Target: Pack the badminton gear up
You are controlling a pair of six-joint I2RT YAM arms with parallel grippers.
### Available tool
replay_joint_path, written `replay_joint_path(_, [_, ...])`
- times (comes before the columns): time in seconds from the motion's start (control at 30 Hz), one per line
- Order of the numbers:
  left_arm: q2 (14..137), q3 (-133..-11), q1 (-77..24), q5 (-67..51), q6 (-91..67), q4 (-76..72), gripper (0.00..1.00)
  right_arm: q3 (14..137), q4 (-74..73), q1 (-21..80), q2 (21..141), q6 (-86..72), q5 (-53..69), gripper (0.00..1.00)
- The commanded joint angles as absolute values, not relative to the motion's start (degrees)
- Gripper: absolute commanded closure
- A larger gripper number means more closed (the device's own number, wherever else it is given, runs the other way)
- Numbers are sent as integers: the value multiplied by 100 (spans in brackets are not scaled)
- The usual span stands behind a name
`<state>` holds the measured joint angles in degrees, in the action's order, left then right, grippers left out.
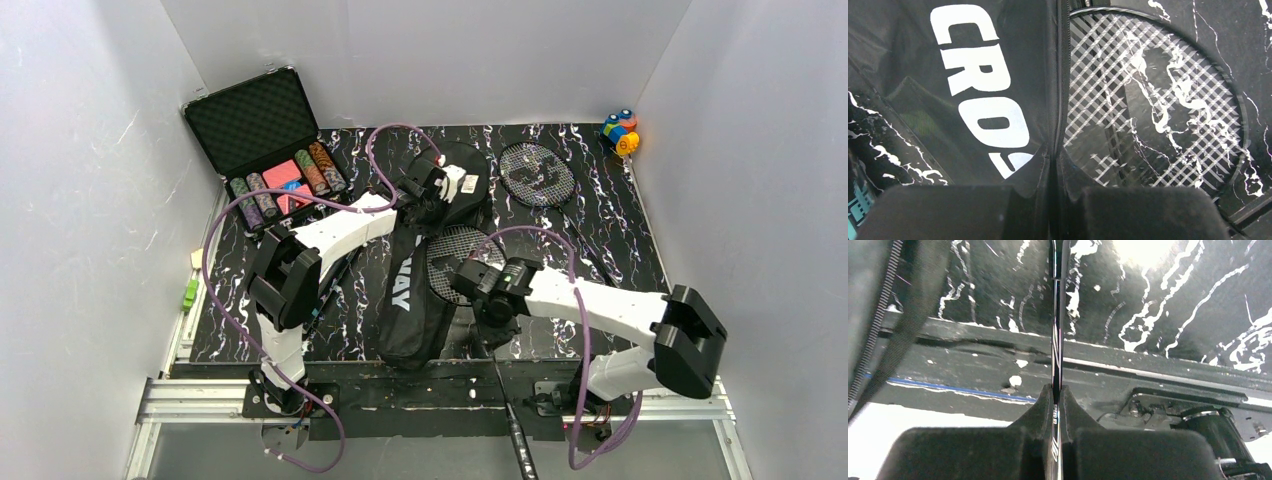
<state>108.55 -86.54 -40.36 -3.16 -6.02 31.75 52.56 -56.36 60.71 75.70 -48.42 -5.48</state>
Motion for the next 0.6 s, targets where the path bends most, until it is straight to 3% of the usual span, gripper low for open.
replay_joint_path(0.0, [10441, -8635, -4060, -743, -664, 3138, 100, 5864, -5405, 6165, 7998, -4553, -775, 99])
replay_joint_path(0.37, [10008, -8299, -4060, -1170, -580, 3129, 100, 6482, -4780, 6075, 8640, -4161, -1468, 99])
replay_joint_path(0.57, [9676, -7925, -4052, -1179, -534, 3007, 100, 6152, -3776, 5661, 8532, -4121, -1601, 99])
